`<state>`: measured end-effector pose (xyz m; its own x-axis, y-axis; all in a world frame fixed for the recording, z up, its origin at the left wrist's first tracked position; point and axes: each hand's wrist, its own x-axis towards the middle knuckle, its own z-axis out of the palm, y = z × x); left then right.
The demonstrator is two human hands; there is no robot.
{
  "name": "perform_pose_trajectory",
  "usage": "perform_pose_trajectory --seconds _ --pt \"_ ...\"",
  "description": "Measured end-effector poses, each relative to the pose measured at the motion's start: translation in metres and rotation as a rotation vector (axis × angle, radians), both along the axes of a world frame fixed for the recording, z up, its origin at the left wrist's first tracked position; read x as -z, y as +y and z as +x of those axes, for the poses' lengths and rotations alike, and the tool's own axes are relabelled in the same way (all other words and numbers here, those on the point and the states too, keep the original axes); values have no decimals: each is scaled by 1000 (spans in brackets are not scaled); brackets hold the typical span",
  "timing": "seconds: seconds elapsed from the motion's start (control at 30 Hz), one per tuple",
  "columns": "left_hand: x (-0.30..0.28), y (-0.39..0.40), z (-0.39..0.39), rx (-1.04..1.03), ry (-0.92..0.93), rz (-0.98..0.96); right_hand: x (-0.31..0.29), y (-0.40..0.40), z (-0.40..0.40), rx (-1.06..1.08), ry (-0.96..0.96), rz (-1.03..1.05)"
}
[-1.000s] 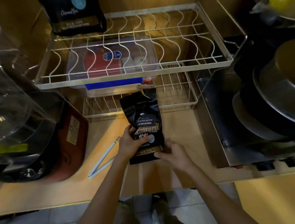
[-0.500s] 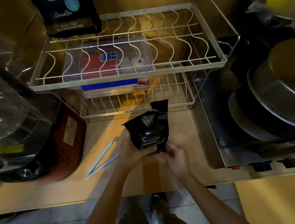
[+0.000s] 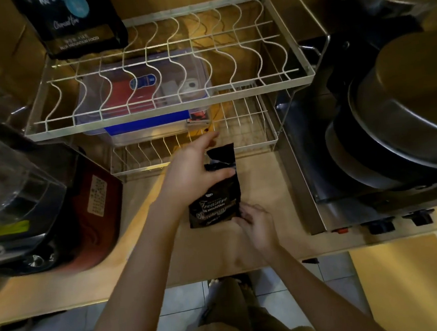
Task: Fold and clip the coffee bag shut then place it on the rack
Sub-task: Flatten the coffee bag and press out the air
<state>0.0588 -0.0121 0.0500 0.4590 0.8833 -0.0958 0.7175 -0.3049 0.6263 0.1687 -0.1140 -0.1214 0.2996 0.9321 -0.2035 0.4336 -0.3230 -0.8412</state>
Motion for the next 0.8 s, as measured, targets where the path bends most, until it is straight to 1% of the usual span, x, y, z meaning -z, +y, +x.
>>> perform_pose_trajectory --seconds 0.1,0.23,0.3,0.43,0.57,0.7,0.8 --pt "8 0 9 -33 71 33 0 -1 -5 93 24 -25" --pt "15 0 8 -120 -27 85 1 -7 -20 287 45 -115" --pt "17 -4 7 -142 -77 86 3 -5 -25 316 -17 -141" --pt "20 -10 6 -164 -141 124 2 6 -28 360 -91 -103" --pt "23 -17 4 -194 -214 108 5 7 -23 244 -203 -73" --pt "22 -22 -5 -313 -397 39 4 3 -20 158 -266 -20" --pt "19 -30 -12 -341 -506 16 7 0 -21 102 -349 52"
